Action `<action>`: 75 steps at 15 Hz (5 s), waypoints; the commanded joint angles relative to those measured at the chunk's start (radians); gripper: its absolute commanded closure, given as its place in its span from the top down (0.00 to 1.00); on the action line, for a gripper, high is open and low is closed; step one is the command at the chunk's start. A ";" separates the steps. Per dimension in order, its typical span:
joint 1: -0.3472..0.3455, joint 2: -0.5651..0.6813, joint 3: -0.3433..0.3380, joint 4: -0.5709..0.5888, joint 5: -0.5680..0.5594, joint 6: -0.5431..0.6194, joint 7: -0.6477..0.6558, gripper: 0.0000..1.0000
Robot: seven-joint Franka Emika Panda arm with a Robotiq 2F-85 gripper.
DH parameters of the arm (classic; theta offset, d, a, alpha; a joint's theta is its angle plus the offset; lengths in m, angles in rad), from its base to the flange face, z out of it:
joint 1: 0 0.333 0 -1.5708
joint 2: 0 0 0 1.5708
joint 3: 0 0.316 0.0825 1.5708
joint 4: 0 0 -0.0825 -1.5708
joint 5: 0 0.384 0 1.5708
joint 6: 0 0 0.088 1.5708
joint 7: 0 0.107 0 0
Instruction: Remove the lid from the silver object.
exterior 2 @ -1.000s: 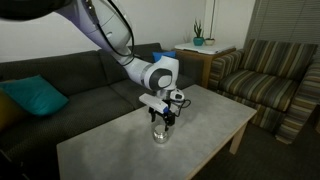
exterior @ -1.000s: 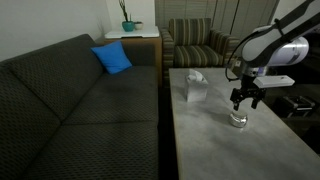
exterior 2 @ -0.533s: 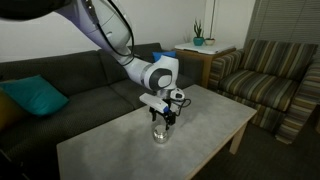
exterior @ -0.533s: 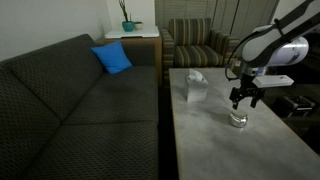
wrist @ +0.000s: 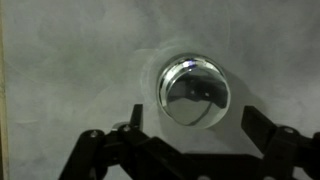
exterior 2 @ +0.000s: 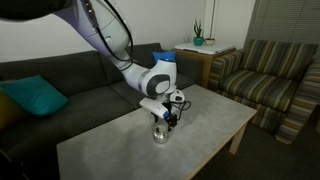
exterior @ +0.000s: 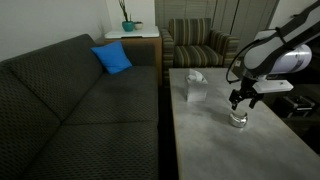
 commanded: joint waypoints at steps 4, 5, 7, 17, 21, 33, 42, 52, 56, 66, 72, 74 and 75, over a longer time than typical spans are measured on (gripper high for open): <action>-0.009 0.001 0.010 -0.046 -0.021 0.027 -0.024 1.00; -0.010 0.001 0.012 -0.047 -0.023 0.030 -0.033 1.00; -0.009 0.001 0.009 -0.044 -0.026 0.040 -0.042 1.00; 0.015 0.000 -0.013 -0.048 -0.032 0.121 -0.002 1.00; 0.012 0.000 -0.003 -0.061 -0.021 0.218 0.012 1.00; -0.038 0.000 0.069 -0.051 -0.004 0.109 -0.019 1.00; -0.042 0.000 0.047 -0.052 0.005 0.021 0.023 1.00; -0.031 0.000 0.024 -0.052 -0.002 0.061 0.060 1.00; -0.033 -0.001 0.032 -0.047 -0.003 0.061 0.044 1.00; 0.187 -0.156 -0.178 -0.432 0.013 0.600 0.344 1.00; 0.218 -0.184 -0.199 -0.490 0.050 0.628 0.338 1.00; 0.151 -0.180 -0.143 -0.440 0.030 0.571 0.280 1.00; 0.104 -0.178 -0.100 -0.410 0.020 0.525 0.243 1.00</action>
